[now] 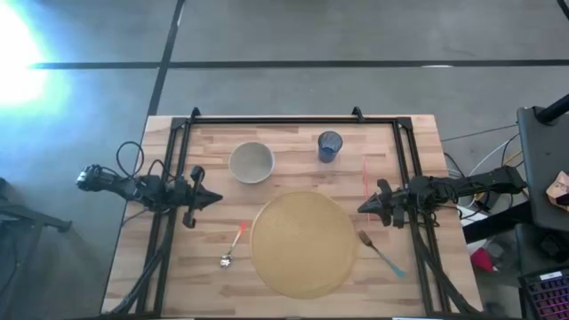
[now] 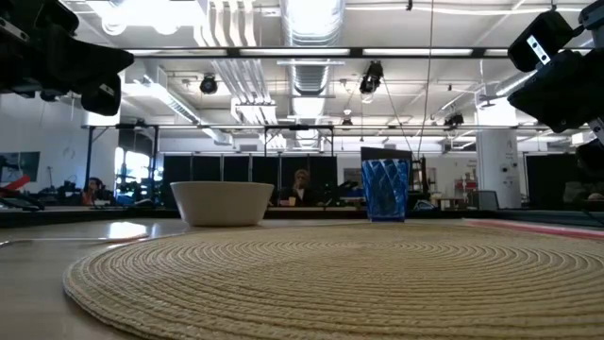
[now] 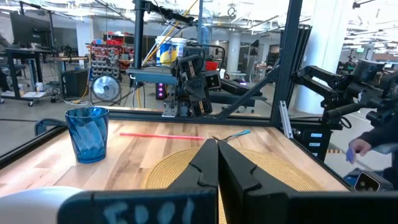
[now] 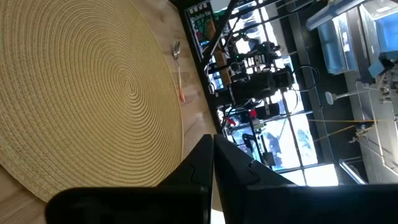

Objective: Pick & Place Utensil

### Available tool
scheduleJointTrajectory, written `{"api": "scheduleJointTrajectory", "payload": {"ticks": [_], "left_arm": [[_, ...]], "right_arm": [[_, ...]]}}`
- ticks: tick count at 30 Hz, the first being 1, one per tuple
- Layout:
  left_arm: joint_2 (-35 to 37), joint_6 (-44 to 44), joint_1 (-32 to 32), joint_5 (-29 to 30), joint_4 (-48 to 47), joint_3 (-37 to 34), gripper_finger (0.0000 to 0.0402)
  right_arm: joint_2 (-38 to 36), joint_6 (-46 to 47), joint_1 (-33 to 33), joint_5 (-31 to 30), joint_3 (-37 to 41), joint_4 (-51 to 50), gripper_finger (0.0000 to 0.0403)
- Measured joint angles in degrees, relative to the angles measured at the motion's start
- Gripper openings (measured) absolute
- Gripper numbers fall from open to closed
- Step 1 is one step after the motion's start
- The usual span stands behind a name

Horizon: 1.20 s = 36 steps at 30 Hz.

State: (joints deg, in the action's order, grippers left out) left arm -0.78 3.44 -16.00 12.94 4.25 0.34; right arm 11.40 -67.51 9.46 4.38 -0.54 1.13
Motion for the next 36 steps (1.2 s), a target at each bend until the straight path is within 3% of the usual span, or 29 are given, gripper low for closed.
{"api": "scheduleJointTrajectory", "payload": {"ticks": [27, 36], "left_arm": [[0.0, -0.2, 0.0, 0.0, 0.0, 0.0, 0.0000], [0.0, -2.1, 0.0, 4.4, 0.0, 0.0, 0.0001]], "right_arm": [[0.0, 0.0, 0.0, 0.0, 0.0, 0.0, 0.0008], [0.0, 0.0, 0.0, 0.0, 0.0, 0.0, 0.0008]]}}
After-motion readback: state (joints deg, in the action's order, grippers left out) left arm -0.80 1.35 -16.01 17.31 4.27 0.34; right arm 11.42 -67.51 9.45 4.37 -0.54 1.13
